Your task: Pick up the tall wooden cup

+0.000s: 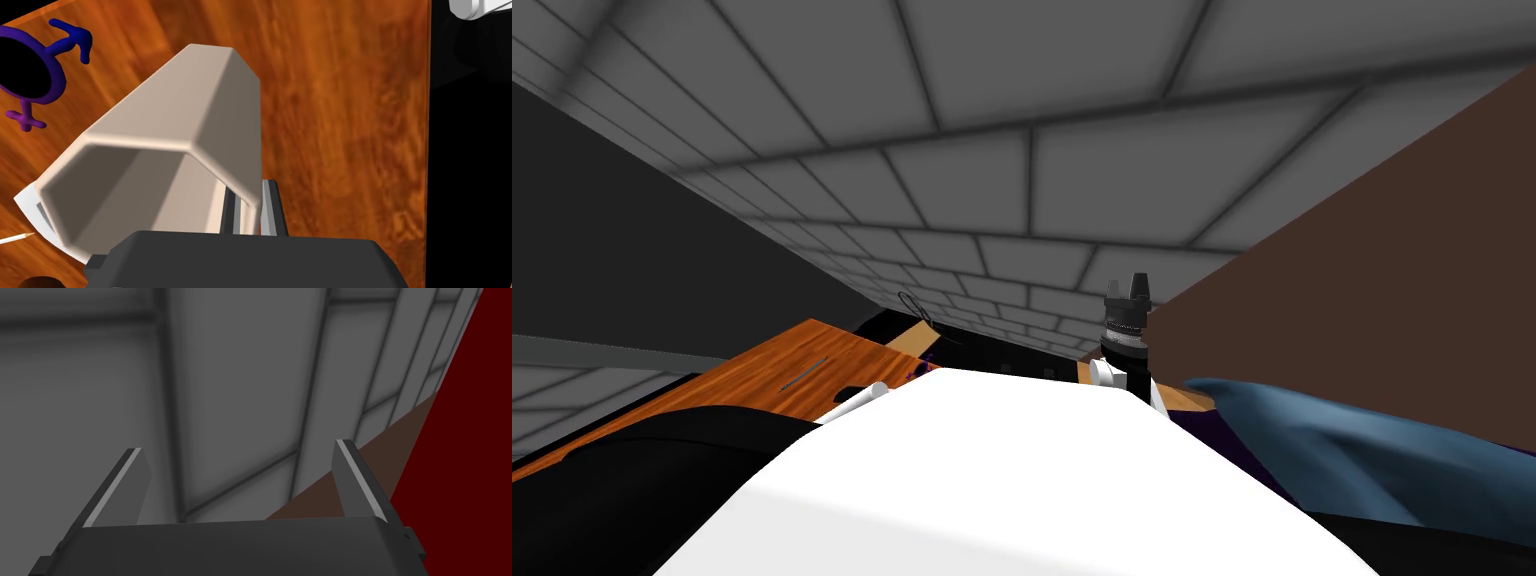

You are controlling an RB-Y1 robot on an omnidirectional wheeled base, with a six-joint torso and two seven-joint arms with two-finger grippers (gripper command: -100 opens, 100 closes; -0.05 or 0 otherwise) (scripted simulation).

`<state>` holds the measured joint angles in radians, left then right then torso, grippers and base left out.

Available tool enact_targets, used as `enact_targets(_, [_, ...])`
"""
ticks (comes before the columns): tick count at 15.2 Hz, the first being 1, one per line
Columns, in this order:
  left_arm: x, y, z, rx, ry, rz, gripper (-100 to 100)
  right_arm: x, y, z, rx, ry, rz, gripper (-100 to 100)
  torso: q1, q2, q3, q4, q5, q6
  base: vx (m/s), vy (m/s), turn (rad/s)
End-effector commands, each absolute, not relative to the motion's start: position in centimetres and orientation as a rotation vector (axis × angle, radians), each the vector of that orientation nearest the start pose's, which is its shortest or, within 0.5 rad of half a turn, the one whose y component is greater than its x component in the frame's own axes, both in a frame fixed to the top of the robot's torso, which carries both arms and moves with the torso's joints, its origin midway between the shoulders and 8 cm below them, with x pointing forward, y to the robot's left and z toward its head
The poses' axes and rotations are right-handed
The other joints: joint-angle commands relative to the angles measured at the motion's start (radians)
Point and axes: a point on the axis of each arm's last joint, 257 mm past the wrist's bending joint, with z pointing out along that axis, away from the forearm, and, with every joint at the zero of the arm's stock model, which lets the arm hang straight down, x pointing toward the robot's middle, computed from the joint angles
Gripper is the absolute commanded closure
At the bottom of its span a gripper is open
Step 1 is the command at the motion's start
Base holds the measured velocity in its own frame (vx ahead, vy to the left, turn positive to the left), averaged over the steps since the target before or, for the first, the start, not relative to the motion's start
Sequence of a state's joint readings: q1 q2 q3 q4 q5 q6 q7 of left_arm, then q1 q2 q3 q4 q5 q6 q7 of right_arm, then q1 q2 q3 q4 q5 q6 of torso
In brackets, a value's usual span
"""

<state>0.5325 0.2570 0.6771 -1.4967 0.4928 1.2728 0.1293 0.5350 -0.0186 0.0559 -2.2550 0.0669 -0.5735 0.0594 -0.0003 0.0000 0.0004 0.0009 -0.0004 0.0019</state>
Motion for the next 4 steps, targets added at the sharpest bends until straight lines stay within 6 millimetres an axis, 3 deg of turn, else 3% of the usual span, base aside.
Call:
enact_targets(1, [1.08, 51.7, -49.76, -2.964, 0.866, 0.064, 100, 33.74, -25.27, 1.45, 0.571, 0.671, 1.258, 0, 0.0, 0.0, 0.0, 0.0, 0.0, 0.0, 0.005, -0.017, -0.039])
enact_targets(4, [0.86, 51.75, -49.56, -2.964, 0.865, 0.066, 100, 33.74, -25.27, 1.45, 0.571, 0.671, 1.258, 0, -0.003, -0.001, 0.0, 0.0, -0.002, 0.0, 0.016, -0.023, -0.024])
